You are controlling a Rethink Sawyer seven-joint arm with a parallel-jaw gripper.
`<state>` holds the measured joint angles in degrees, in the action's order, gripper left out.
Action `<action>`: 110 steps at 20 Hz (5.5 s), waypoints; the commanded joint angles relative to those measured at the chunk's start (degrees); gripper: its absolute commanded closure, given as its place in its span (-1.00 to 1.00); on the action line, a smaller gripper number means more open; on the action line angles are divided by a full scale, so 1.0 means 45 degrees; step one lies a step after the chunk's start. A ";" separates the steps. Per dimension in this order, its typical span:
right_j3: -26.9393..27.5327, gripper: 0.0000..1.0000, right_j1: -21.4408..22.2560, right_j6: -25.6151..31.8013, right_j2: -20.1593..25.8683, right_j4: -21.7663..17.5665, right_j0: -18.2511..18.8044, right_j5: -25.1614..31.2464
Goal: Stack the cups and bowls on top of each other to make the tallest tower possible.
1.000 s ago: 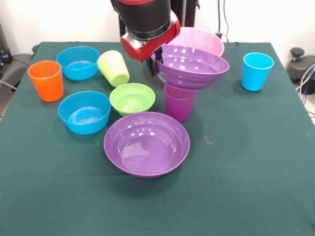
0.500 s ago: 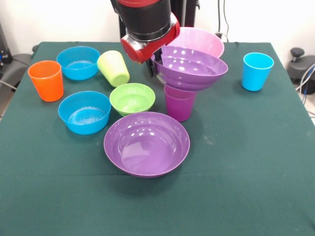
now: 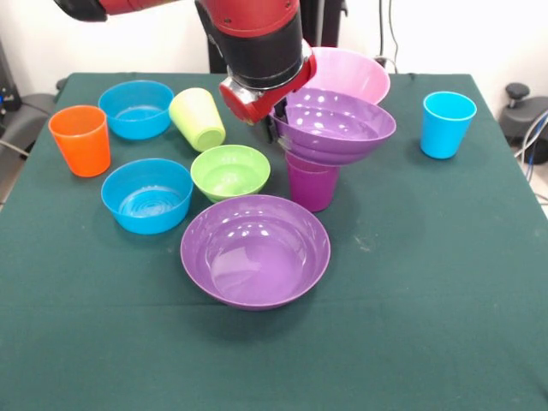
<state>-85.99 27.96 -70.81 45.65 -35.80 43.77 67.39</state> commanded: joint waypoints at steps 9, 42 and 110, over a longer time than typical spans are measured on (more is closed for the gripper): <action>0.0103 1.00 -0.0533 0.1459 -0.0521 -0.0643 -0.0600 -0.0275; 0.0071 1.00 -0.0704 0.2243 -0.0471 -0.1413 -0.0156 -0.0886; 0.0188 1.00 0.0326 0.2517 -0.0093 0.0323 0.0009 0.1103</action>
<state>-86.01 29.27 -70.81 45.44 -34.55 43.57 67.39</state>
